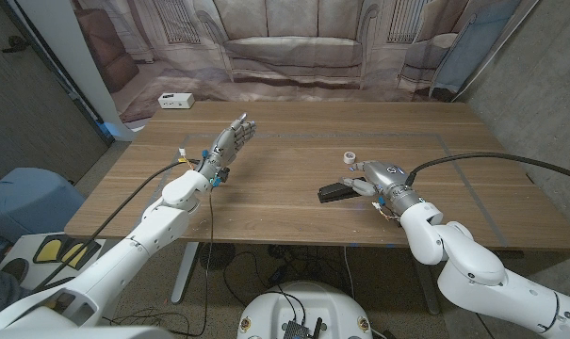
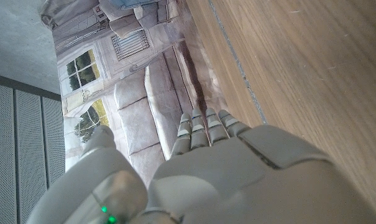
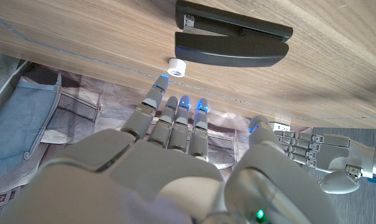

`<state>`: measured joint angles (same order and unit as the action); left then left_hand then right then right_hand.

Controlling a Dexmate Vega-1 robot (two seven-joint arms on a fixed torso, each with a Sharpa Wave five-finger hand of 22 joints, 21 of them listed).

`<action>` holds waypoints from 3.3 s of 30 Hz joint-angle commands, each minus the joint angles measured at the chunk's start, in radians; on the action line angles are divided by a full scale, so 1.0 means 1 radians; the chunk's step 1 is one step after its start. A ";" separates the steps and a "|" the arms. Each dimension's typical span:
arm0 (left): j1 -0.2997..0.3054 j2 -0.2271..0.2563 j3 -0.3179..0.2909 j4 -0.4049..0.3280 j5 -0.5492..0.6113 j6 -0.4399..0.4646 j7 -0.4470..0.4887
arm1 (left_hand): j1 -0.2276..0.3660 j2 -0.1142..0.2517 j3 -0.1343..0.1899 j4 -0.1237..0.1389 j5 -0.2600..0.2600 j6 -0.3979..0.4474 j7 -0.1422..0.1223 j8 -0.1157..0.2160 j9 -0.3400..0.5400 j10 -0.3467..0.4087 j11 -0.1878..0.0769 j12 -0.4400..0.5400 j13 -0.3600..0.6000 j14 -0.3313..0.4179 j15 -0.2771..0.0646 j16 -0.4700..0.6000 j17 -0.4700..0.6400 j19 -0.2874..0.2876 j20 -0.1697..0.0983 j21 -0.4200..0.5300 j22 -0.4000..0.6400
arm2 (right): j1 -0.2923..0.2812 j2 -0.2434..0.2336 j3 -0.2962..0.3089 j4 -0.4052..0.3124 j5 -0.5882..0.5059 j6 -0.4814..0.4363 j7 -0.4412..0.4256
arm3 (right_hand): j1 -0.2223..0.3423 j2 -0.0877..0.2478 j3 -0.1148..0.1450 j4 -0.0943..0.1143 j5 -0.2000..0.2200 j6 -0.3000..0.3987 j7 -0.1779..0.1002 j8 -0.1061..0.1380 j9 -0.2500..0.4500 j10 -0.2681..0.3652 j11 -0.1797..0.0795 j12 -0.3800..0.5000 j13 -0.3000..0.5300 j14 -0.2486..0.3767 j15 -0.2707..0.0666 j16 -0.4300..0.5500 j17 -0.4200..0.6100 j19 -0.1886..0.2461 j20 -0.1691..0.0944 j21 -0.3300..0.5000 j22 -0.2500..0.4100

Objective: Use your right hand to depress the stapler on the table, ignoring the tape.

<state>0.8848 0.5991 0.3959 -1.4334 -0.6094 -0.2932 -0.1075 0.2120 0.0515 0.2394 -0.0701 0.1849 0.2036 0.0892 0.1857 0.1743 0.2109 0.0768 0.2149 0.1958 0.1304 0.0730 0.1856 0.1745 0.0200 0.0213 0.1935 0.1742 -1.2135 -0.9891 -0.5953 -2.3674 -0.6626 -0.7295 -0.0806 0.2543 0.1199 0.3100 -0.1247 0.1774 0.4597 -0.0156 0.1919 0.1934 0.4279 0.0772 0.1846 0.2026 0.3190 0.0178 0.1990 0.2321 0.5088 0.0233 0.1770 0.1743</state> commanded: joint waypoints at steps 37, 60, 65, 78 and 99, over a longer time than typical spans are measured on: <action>0.055 0.048 -0.019 -0.076 0.000 0.012 0.012 | -0.008 0.004 0.005 -0.009 -0.001 0.010 0.006 0.003 0.004 0.010 -0.005 -0.002 0.000 0.006 -0.002 0.003 0.005 0.002 0.002 0.005 0.006 | -0.105 0.112 0.174 0.121 0.270 0.346 -0.328 | 0.017 -0.016 0.000 -0.017 0.001 -0.076 0.041 -0.011 0.003 0.001 0.022 0.014 0.002 0.034 -0.010 0.024 0.003 0.060 -0.029 0.031 0.001; 0.045 0.051 -0.022 -0.060 -0.004 -0.001 -0.011 | -0.009 0.004 0.005 -0.011 -0.001 0.012 0.007 0.003 0.004 0.010 -0.003 -0.003 0.000 0.007 -0.002 0.003 0.004 0.002 0.001 0.005 0.006 | -0.151 0.221 0.296 0.248 0.552 0.653 -0.401 | 0.011 -0.022 -0.007 -0.013 -0.001 -0.049 0.054 0.005 0.001 0.005 0.033 0.018 0.002 0.029 0.003 0.025 0.005 0.050 -0.020 0.026 0.001; 0.042 0.054 -0.021 -0.062 -0.002 0.003 -0.015 | -0.009 0.004 0.005 -0.012 -0.001 0.013 0.007 0.003 0.004 0.010 0.000 -0.003 0.000 0.007 -0.002 0.003 0.004 0.002 0.001 0.005 0.006 | -0.146 0.247 0.305 0.277 0.580 0.706 -0.412 | 0.008 -0.027 -0.010 -0.013 -0.002 -0.036 0.053 0.011 0.001 0.006 0.033 0.018 0.002 0.031 0.003 0.025 0.005 0.051 -0.019 0.025 0.001; 0.035 0.051 -0.020 -0.054 -0.001 0.003 -0.016 | -0.010 0.005 0.005 -0.013 -0.001 0.013 0.006 0.003 0.004 0.011 -0.003 -0.003 0.000 0.007 -0.001 0.002 0.005 0.002 0.001 0.005 0.006 | -0.108 0.288 0.322 0.359 0.708 0.843 -0.351 | 0.011 -0.031 -0.013 -0.016 -0.002 -0.024 0.063 0.013 0.002 0.007 0.040 0.019 0.001 0.028 0.009 0.024 0.005 0.051 -0.015 0.024 0.001; 0.034 0.042 -0.019 -0.038 -0.007 -0.005 -0.019 | -0.011 0.005 0.005 -0.014 -0.001 0.013 0.005 0.002 0.004 0.011 -0.003 -0.003 0.000 0.007 -0.002 0.002 0.004 0.002 0.001 0.005 0.006 | -0.071 0.302 0.341 0.454 1.036 0.974 -0.131 | 0.007 -0.044 -0.029 -0.014 -0.004 -0.055 0.054 0.005 0.001 -0.047 0.051 0.010 0.001 -0.055 0.027 0.002 0.001 -0.173 -0.020 -0.015 -0.002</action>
<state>0.9168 0.6430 0.3779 -1.4766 -0.6123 -0.2920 -0.1262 0.2055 0.0581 0.2414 -0.0787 0.1849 0.2089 0.0946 0.1857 0.1742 0.2163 0.0714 0.2149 0.1958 0.1304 0.0730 0.1856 0.1745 0.0200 0.0213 0.1935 0.1742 -1.3047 -0.6923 -0.2630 -1.9631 0.1881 0.1847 -0.3346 0.2659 0.0837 0.2868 -0.1393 0.1768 0.4087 0.0464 0.1957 0.1929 0.3887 0.1301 0.1965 0.2021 0.2744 0.0445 0.2059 0.2322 0.4042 0.0163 0.1683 0.1725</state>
